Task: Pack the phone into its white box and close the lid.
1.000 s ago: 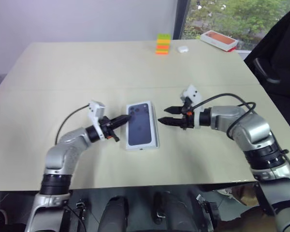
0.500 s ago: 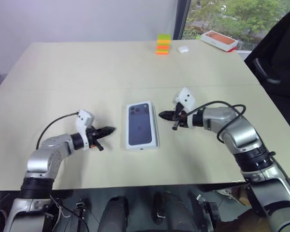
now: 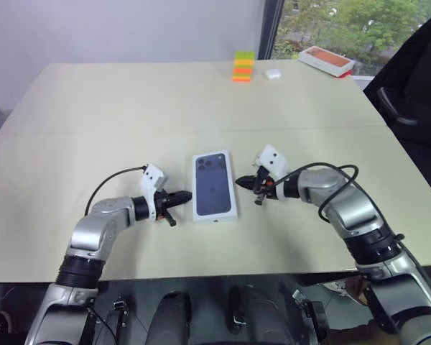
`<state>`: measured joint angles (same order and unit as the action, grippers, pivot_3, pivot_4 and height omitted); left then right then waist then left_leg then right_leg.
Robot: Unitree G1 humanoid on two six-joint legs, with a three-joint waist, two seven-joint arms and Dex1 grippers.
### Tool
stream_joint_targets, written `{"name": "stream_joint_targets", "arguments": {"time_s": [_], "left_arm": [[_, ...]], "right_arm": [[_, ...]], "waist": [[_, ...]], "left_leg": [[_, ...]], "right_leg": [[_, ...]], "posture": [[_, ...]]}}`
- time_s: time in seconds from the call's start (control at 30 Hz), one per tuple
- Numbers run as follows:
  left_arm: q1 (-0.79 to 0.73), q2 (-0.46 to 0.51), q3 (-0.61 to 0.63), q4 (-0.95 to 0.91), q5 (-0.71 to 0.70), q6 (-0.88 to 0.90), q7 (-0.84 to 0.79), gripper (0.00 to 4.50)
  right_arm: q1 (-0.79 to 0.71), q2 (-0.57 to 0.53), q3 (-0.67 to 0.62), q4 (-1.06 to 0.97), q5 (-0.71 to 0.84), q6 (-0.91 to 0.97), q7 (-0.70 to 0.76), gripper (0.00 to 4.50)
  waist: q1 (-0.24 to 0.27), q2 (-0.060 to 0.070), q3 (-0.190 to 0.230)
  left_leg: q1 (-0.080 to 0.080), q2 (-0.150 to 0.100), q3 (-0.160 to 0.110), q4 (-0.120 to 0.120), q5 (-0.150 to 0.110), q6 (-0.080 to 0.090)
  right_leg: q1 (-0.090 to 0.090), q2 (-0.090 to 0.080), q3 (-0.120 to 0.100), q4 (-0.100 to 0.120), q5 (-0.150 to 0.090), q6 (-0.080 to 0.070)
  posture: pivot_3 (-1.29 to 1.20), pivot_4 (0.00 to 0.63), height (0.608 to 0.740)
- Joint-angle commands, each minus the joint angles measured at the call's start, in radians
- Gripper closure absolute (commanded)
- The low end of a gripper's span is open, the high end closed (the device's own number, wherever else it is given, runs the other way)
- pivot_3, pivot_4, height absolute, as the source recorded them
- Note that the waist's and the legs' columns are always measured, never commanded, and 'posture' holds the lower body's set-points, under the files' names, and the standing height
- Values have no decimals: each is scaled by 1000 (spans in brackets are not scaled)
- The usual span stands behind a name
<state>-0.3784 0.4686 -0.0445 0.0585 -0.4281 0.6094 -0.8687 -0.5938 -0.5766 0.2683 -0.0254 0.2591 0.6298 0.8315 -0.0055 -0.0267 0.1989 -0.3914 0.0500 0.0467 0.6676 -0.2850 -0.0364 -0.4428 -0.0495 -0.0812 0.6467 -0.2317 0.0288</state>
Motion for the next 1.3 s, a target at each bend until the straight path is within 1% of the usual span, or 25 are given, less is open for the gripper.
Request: {"name": "stream_joint_targets", "arguments": {"time_s": [0.03, 0.13, 0.43, 0.53, 0.7, 0.83, 0.97, 1.1, 1.2, 1.3], "left_arm": [[-24, -7, 6, -42, -21, 19, 1, 4500], [-34, -11, 14, -64, -37, 51, -1, 4500], [-24, -14, 53, -96, -63, 74, 23, 4500], [-7, -3, 45, -94, -37, 35, 23, 4500], [13, -2, 22, -113, -33, 33, 21, 4500], [15, 24, 76, -99, -51, 33, 22, 4500], [-72, 6, 144, -86, -98, 55, 61, 4500], [-167, -42, 147, -37, -100, 55, 92, 4500], [-228, -101, 95, 50, -43, -15, 104, 4500], [-295, -150, 35, 162, 32, -78, 126, 4500]], "right_arm": [[7, -11, -19, -43, -11, -7, 8, 4478], [17, -16, -19, -41, -23, -13, 11, 4478], [6, -8, -21, -31, -47, -19, 21, 4478], [9, -8, -17, -32, -54, -23, 26, 4478], [2, -15, -17, -16, -76, -41, 35, 4478], [4, -35, -47, 2, -81, -60, 45, 4478], [-37, -24, -136, 50, -29, -71, 44, 4478], [-103, 38, -207, 107, 34, -12, 20, 4478], [-130, 68, -164, 150, -16, -63, 11, 4478], [-155, 126, -142, 216, -41, -100, -19, 4478]], "waist": [[-1, 0, 0], [-1, 0, 0], [-4, 0, 0], [-4, 0, 0], [-5, 0, 0], [-4, 0, 0], [-4, 0, 0], [-3, 0, 0], [-3, 0, 0], [-5, 0, 0]], "left_leg": [[0, 0, 0, 0, 0, 0], [0, 0, 0, 0, 0, 0], [0, 0, 0, 0, 0, 0], [0, 0, 0, 0, 0, 0], [0, 0, 0, 0, 0, 0], [0, 0, 0, 0, 0, 0], [0, 0, 0, 0, 0, -1], [1, 0, 0, 2, 1, -1], [1, 0, 0, 1, 1, -1], [1, 0, 0, 1, 1, -1]], "right_leg": [[0, 0, 0, 0, 0, 0], [0, 0, 0, 0, 0, 0], [0, 0, 0, 1, 0, 0], [0, 0, 0, 1, 0, 0], [0, 0, 0, 1, 0, 0], [0, 0, 0, 1, 0, 0], [0, 0, 0, 1, 0, 0], [1, 0, 0, 1, 1, -1], [2, 0, 0, 1, 1, -1], [1, 0, 0, 1, 1, -1]], "posture": [[0, 150, 740], [0, 150, 740], [0, 150, 740], [0, 150, 740], [0, 150, 740], [0, 150, 740], [0, 150, 740], [0, 150, 740], [0, 150, 740], [0, 150, 740]]}}
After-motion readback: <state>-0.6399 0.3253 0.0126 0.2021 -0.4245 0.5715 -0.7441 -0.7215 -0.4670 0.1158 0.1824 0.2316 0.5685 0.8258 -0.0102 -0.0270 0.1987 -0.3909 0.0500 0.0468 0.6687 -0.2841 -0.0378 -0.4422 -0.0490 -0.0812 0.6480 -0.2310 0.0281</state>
